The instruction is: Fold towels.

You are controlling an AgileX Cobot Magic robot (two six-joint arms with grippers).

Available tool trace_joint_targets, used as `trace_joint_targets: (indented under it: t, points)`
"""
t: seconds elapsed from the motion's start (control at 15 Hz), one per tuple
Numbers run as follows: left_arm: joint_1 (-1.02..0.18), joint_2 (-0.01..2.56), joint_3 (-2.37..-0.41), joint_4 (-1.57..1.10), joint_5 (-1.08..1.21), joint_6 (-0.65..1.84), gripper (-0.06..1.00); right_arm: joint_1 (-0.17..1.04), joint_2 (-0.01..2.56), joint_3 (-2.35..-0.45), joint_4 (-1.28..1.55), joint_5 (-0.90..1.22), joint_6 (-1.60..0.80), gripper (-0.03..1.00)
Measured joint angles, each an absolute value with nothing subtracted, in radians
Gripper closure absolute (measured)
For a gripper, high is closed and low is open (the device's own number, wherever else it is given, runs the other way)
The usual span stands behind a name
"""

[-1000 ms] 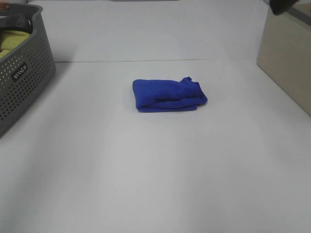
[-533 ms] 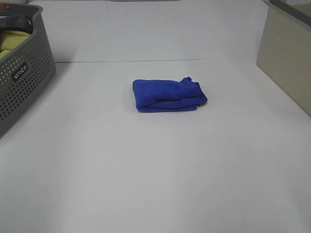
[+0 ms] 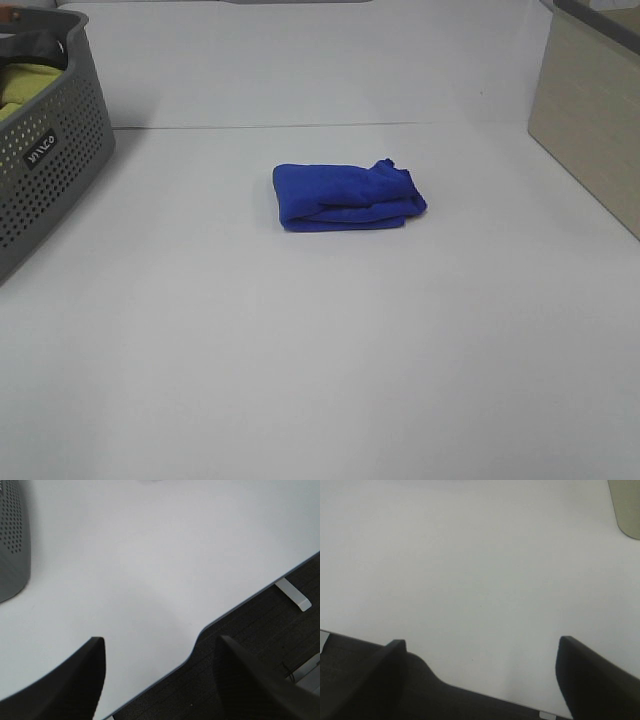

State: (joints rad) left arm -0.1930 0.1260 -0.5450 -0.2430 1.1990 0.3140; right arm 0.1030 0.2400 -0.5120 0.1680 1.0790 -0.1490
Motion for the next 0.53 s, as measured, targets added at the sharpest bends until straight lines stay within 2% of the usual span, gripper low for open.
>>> trace_joint_targets:
  t: [0.53]
  points:
    - [-0.193, 0.123, -0.508, -0.311, 1.081, 0.414, 0.34, 0.103, 0.196, -0.508, 0.132, 1.076, -0.149, 0.20]
